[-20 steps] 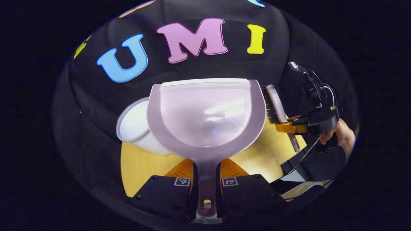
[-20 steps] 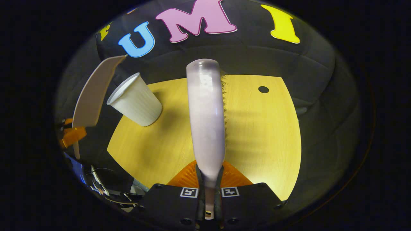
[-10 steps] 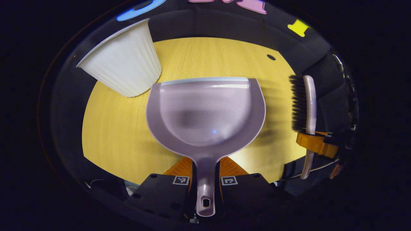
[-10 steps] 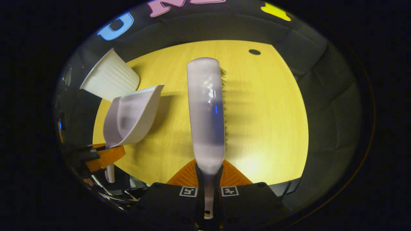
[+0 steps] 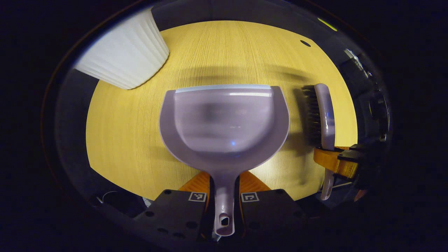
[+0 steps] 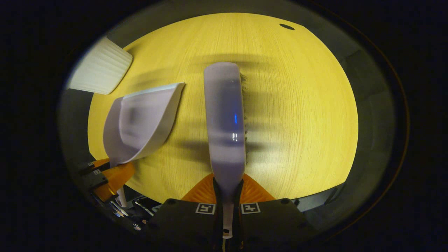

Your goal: Pick up the small broom and dustpan from the desktop, sweep the trash into the dustpan with the broom, and then empty the trash into the garbage bin.

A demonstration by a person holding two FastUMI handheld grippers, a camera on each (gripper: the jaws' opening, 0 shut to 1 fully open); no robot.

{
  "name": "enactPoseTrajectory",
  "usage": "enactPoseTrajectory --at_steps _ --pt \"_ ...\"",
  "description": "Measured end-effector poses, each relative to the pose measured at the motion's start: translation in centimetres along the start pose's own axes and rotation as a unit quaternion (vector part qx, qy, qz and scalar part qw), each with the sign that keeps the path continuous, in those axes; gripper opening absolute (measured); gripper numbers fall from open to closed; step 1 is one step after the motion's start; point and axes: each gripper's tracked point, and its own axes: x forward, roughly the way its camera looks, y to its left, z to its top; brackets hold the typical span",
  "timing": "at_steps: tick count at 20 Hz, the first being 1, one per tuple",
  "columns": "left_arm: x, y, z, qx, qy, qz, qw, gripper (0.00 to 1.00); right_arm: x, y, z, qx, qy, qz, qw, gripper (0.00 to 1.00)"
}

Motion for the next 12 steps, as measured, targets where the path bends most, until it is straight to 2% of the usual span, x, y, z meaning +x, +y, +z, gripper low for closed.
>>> enactPoseTrajectory --at_steps 3,10,11,12 --pt "-0.2 0.1 -0.4 0.01 0.005 0.001 1.0 0.19 -0.8 -0.3 0.6 0.02 0.009 0.019 1.0 0.12" --pt "0.2 0.2 -0.3 0.018 0.011 0.004 1.0 0.2 -3.4 -2.9 4.2 0.021 0.017 0.022 0.999 0.12" --pt "0.2 0.2 -0.3 0.019 0.012 0.004 1.0 0.2 -1.9 -0.7 2.0 0.018 0.016 0.022 0.999 0.13" --pt "0.2 0.2 -0.3 0.021 0.014 0.005 1.0 0.2 -2.3 -1.3 3.1 0.014 0.017 0.021 1.0 0.07"
